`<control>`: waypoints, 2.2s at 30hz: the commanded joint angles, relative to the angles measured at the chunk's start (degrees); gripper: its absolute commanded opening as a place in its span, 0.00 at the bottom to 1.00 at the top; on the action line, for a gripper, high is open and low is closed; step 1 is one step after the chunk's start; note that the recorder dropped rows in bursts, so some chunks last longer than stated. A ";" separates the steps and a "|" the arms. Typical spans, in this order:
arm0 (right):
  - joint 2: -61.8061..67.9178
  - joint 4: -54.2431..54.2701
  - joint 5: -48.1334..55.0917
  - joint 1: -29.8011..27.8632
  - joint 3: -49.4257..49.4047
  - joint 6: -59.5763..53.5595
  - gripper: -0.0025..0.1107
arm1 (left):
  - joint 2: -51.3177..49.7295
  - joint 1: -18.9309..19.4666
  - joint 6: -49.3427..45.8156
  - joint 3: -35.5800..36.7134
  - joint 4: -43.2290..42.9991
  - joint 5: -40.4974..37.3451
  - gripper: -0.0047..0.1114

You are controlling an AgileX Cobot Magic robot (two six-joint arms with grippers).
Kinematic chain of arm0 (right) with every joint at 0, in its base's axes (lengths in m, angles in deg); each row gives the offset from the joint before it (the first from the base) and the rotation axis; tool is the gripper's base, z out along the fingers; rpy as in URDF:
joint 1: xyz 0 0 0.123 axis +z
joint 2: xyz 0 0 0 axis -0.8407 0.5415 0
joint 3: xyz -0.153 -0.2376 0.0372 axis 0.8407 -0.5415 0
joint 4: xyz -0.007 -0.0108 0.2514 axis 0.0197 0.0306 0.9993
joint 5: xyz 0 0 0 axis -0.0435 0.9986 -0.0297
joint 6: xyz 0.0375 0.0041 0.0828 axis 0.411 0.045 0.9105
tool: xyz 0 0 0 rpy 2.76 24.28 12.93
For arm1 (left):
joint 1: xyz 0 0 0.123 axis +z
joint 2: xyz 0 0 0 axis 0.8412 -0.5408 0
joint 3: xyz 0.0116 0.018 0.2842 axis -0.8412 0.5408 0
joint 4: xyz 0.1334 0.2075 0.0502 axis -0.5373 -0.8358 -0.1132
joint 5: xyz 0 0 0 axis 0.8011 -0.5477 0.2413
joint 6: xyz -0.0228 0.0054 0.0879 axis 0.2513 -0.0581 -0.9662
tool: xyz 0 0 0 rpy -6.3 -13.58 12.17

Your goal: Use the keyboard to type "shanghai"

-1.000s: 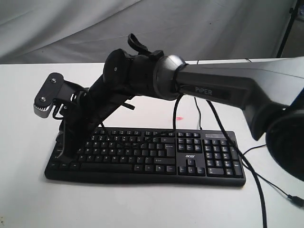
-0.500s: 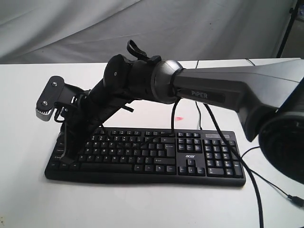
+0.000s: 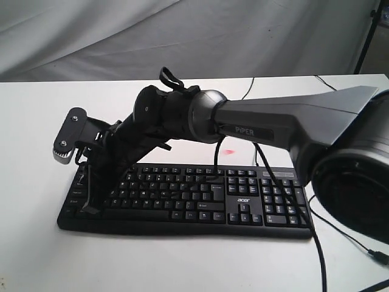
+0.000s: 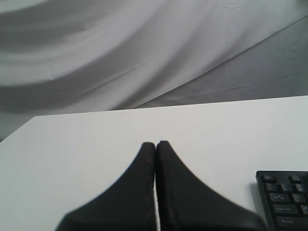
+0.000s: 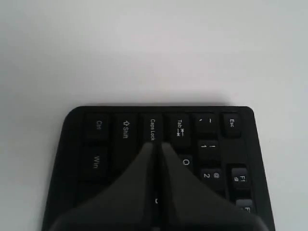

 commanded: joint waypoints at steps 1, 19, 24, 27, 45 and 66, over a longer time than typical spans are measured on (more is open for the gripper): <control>0.75 -0.59 -1.23 0.03 0.12 -0.59 0.02 | -0.18 -0.22 0.16 0.29 0.03 0.30 0.05; 1.34 -4.41 0.69 -0.68 0.12 -0.37 0.02 | -0.18 -0.22 0.16 0.29 0.03 0.30 0.05; 1.34 -5.09 0.69 -0.80 0.12 -0.37 0.02 | -0.18 -0.22 0.16 0.29 0.03 0.30 0.05; 1.45 -5.08 0.69 -0.80 0.12 -0.37 0.02 | -0.18 -0.22 0.16 0.29 0.03 0.30 0.05; 1.92 -5.34 1.31 -0.80 0.12 -0.48 0.02 | -0.18 -0.22 0.16 0.29 0.03 0.30 0.05; 3.12 -6.36 0.96 -0.80 0.12 -0.38 0.02 | -0.18 -0.22 0.16 0.29 0.03 0.30 0.05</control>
